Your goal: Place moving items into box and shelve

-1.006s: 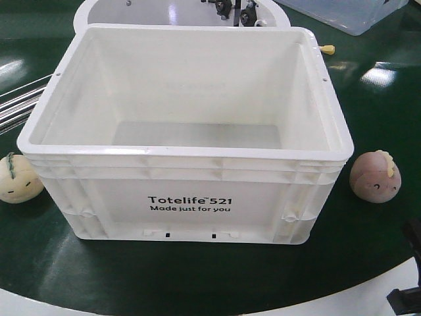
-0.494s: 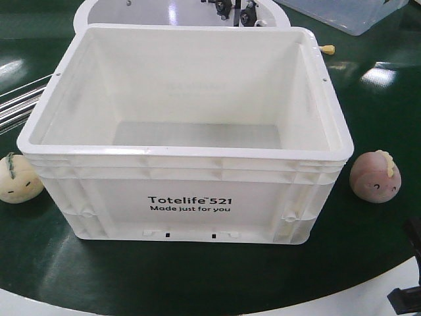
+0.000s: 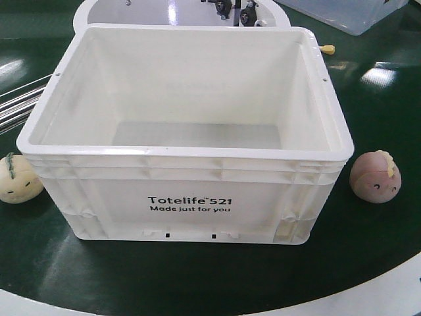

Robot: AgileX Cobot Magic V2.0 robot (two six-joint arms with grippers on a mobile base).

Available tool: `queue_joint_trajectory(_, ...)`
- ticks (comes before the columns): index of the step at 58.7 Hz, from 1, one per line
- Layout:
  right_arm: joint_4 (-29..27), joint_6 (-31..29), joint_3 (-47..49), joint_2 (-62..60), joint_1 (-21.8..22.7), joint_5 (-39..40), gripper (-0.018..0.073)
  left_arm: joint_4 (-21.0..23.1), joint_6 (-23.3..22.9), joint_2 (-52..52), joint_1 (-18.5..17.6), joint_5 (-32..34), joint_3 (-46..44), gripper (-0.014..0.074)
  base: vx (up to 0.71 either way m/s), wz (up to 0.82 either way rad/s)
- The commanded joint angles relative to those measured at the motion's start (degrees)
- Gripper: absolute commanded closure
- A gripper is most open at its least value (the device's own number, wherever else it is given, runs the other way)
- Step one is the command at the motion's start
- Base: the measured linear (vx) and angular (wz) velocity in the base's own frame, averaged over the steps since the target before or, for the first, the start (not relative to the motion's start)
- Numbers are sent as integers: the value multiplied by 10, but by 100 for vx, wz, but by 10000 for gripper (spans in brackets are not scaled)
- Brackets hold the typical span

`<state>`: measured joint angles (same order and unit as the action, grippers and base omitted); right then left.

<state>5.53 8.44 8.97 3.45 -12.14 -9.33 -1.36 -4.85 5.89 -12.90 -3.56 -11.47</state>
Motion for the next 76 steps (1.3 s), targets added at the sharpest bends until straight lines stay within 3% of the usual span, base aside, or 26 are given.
queue_joint_trajectory(1, 21, -3, 67, 59, 3, 34, 568, 2, -5, 72, -2, 42, -67, 599, 0, 0)
queue_joint_trajectory(22, 90, -3, 266, 312, 3, 59, 568, 2, -6, 363, -2, 42, -301, 596, 0, 0)
queue_joint_trajectory(31, 90, -3, 275, 365, 3, 151, 568, 2, -6, 428, -2, 62, -332, 595, 0, 0)
queue_joint_trajectory(40, 90, -3, 275, 393, 3, 188, 539, 2, -6, 446, -2, 93, -331, 555, 0, 0)
queue_joint_trajectory(51, 90, -3, 275, 397, 3, 184, 338, 2, -5, 446, -2, 93, -331, 395, 0, 0)
queue_joint_trajectory(66, 90, -3, 275, 397, 3, 188, -113, 2, -5, 447, -2, 92, -331, 71, 0, 0)
queue_joint_trajectory(70, 90, -3, 275, 398, 3, 191, -162, 2, -4, 447, -2, 94, -331, 36, 0, 0)
queue_joint_trajectory(76, 89, -3, 275, 398, 3, 187, -166, 2, -5, 447, -2, 92, -331, 26, 0, 0)
